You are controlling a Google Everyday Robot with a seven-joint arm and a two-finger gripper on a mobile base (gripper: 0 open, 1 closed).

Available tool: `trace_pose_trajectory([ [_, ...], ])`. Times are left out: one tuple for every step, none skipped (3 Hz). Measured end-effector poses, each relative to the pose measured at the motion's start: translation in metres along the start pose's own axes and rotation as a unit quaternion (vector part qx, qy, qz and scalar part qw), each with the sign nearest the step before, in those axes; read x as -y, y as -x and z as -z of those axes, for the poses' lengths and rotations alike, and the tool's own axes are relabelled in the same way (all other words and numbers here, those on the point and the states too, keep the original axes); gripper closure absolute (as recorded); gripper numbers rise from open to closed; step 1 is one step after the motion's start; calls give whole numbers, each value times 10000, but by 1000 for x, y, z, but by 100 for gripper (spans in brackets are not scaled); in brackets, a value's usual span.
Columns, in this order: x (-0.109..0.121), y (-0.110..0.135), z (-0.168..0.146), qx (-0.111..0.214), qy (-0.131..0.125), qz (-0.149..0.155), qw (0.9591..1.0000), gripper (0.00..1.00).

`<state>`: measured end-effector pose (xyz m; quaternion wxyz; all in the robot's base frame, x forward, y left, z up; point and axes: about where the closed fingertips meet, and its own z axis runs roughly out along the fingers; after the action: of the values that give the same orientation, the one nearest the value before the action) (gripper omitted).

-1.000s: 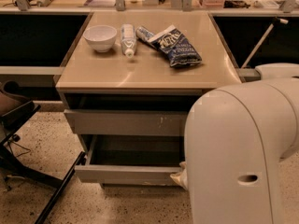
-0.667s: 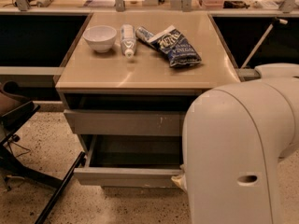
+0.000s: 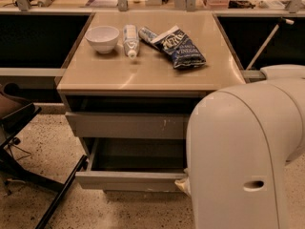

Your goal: Open middle drawer

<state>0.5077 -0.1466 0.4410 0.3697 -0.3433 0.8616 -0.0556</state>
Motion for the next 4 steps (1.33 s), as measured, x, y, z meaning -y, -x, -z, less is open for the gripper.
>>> trace_pose_trajectory([
  [0, 0, 0, 0, 0, 0, 10000, 58],
  [0, 0, 0, 0, 0, 0, 10000, 35],
  [0, 0, 0, 0, 0, 0, 10000, 11],
  [0, 0, 0, 0, 0, 0, 10000, 0],
])
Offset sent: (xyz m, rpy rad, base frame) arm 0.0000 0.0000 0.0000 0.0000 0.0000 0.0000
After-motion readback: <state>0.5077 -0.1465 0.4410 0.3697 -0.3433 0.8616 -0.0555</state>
